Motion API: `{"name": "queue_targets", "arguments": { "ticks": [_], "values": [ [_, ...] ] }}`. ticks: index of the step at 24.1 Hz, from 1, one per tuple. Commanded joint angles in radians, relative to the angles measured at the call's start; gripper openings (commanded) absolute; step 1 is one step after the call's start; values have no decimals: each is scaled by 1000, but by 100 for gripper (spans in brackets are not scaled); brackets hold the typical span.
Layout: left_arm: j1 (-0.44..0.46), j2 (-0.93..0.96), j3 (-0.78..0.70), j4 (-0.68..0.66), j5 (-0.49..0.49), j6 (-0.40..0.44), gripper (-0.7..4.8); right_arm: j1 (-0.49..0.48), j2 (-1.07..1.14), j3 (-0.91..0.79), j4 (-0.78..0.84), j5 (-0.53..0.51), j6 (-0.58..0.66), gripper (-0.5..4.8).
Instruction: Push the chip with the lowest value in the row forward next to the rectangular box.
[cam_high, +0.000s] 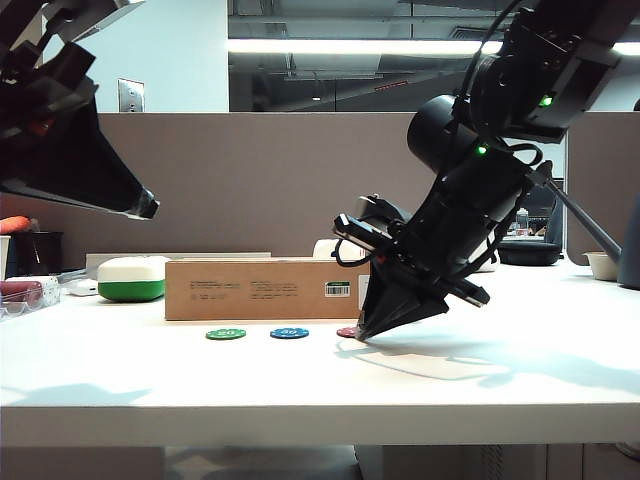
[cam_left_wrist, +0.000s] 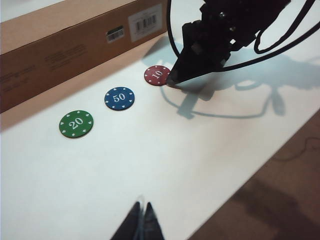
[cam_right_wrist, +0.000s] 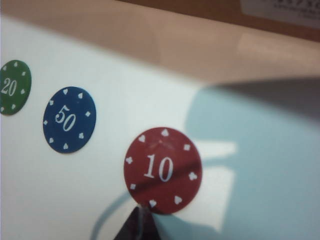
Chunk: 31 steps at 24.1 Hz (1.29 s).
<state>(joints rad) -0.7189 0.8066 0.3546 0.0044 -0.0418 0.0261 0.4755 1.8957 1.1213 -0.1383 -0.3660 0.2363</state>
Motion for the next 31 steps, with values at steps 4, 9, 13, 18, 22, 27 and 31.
{"name": "queue_targets", "arguments": {
  "ticks": [4,9,13,18,22,27,31],
  "values": [
    [0,-2,4,12,1,0,-5,3,3,5,-24,10,-28,-6],
    [0,-2,4,12,1,0,-5,3,3,5,-13,10,-27,-6],
    [0,-2,4,12,1,0,-5,3,5,5,-6,28,-28,-6],
    [0,-2,4,12,1,0,-5,3,13,5,21,39,-28,-6],
    [0,-2,4,12,1,0,-5,6,22,6,51,64,-28,-6],
    [0,-2,4,12,1,0,-5,9,47,6,84,74,-27,-6],
    [0,-2,4,12,1,0,-5,8,74,6,91,77,-27,-6]
  ]
}}
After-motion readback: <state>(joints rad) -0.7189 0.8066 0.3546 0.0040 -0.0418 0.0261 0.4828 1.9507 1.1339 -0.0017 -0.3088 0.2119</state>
